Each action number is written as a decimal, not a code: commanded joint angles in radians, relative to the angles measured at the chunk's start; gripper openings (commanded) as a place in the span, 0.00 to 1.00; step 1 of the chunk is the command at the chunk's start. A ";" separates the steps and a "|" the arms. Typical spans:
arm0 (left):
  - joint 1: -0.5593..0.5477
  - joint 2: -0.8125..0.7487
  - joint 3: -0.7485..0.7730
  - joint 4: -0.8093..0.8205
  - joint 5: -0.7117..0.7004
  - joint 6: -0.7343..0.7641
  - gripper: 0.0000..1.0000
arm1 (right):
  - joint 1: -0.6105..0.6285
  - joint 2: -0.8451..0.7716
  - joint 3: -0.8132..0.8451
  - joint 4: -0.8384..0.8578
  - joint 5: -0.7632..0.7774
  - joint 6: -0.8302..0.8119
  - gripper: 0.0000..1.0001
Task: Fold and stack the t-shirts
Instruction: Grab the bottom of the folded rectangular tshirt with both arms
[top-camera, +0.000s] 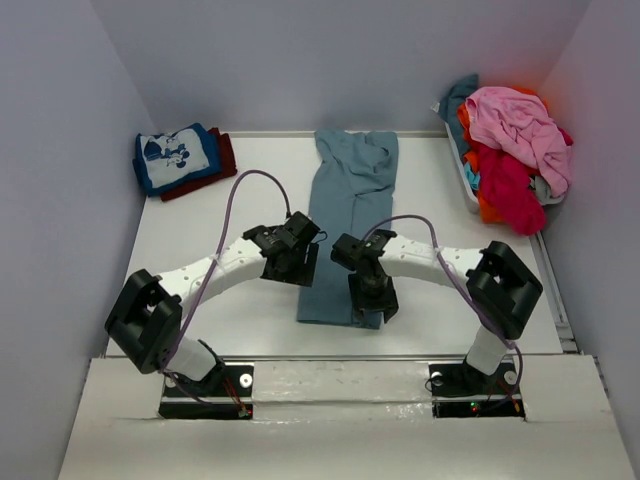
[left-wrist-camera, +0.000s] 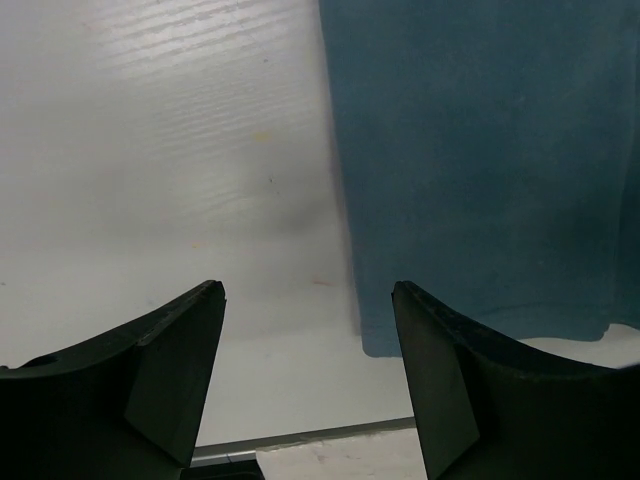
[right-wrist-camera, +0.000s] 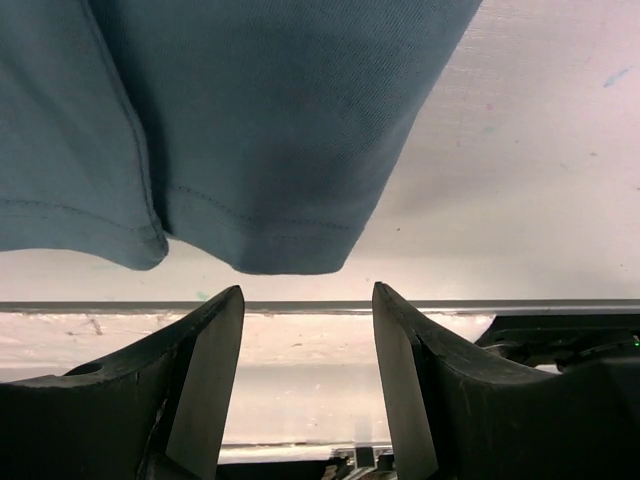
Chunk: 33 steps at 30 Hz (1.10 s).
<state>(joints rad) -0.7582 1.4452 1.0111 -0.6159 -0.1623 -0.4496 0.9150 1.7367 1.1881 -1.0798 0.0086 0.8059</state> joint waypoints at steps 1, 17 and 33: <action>-0.010 -0.026 -0.034 -0.002 0.015 -0.046 0.80 | -0.015 -0.017 -0.047 0.057 0.011 0.027 0.60; -0.049 0.057 -0.086 0.062 0.138 -0.063 0.81 | -0.084 -0.009 -0.124 0.152 -0.039 -0.017 0.60; -0.078 0.104 -0.075 0.051 0.155 -0.074 0.81 | -0.105 0.000 0.011 0.107 -0.047 -0.071 0.59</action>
<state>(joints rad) -0.8295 1.5471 0.9291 -0.5568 -0.0154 -0.5114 0.8219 1.7569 1.1530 -0.9573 -0.0521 0.7509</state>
